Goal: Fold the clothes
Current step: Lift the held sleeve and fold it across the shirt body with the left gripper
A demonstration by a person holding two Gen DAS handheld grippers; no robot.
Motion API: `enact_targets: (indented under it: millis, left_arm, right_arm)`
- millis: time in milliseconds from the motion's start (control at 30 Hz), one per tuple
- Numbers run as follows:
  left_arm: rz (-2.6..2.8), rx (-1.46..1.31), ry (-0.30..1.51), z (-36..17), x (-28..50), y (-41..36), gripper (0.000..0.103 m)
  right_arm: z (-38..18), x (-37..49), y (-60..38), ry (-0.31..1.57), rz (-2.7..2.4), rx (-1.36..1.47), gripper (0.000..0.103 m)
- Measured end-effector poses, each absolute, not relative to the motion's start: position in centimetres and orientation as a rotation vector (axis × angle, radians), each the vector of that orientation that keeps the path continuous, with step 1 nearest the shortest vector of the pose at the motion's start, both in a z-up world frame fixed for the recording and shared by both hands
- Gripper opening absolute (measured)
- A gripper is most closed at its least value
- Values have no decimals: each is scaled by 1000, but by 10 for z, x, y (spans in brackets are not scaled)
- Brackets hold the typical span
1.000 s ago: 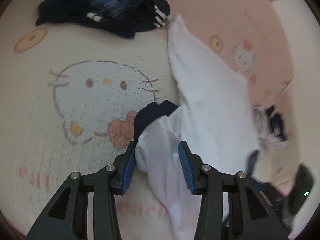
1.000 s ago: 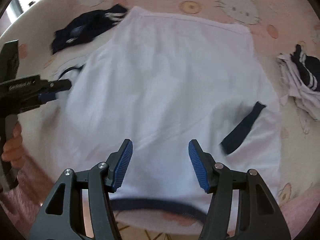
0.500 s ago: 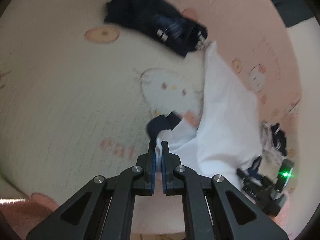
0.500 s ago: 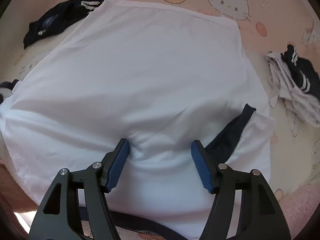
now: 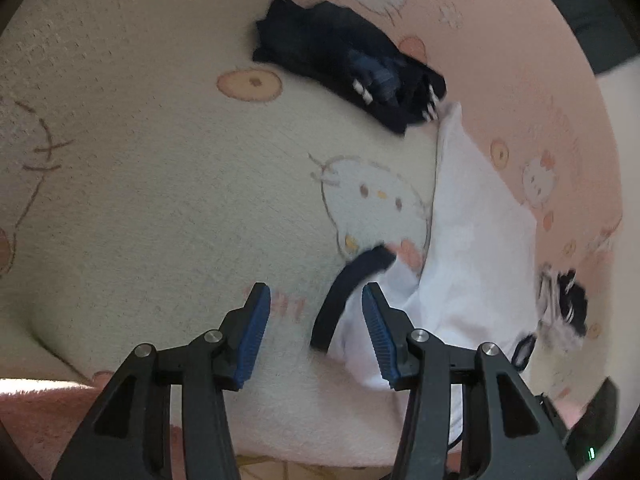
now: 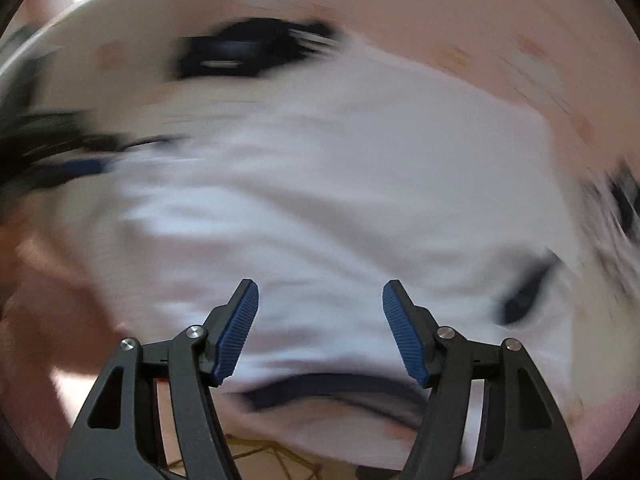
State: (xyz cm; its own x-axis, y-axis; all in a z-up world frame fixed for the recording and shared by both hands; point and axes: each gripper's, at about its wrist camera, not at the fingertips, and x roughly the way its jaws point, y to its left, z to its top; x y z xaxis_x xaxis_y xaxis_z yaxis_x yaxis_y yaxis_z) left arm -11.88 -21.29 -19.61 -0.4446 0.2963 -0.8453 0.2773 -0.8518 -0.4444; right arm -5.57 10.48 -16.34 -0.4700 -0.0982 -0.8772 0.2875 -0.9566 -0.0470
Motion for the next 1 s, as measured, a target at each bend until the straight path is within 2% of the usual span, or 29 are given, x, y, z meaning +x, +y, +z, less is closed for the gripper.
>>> enact_targets:
  millis: [167, 200, 233, 333, 433, 533, 600, 800, 1000]
  left_arm:
    - [2380, -1601, -797, -198, -114, -197, 50]
    - [2406, -1631, -746, -201, -114, -197, 50]
    - [2414, -1641, -747, -203, -115, -199, 48]
    - [2451, -1545, -837, -192, -116, -214, 48]
    - [2540, -1463, -753, -175, -118, -217, 48]
    - [2469, -1526, -655, -183, -127, -208, 48]
    - [2360, -1580, -600, -194, -133, -195, 48]
    - [2177, -1521, -378, -191, -128, -152, 49]
    - [1996, -1508, -474, -203, -133, -138, 52]
  right_arm:
    - [-179, -39, 44, 558, -2360, 1357, 66]
    - [-182, -38, 45, 577, -2359, 1356, 62]
    - [-185, -38, 51, 578, -2373, 1367, 51]
    - [-178, -54, 79, 433, -2436, 1411, 38]
    - [-165, -61, 107, 348, -2533, 1419, 38]
    - [-160, -67, 128, 203, -2552, 1475, 40]
    - [-163, -71, 133, 180, -2564, 1503, 41]
    - [-153, -96, 155, 2, -2585, 1512, 41]
    - [-152, -93, 144, 104, -2315, 1561, 44]
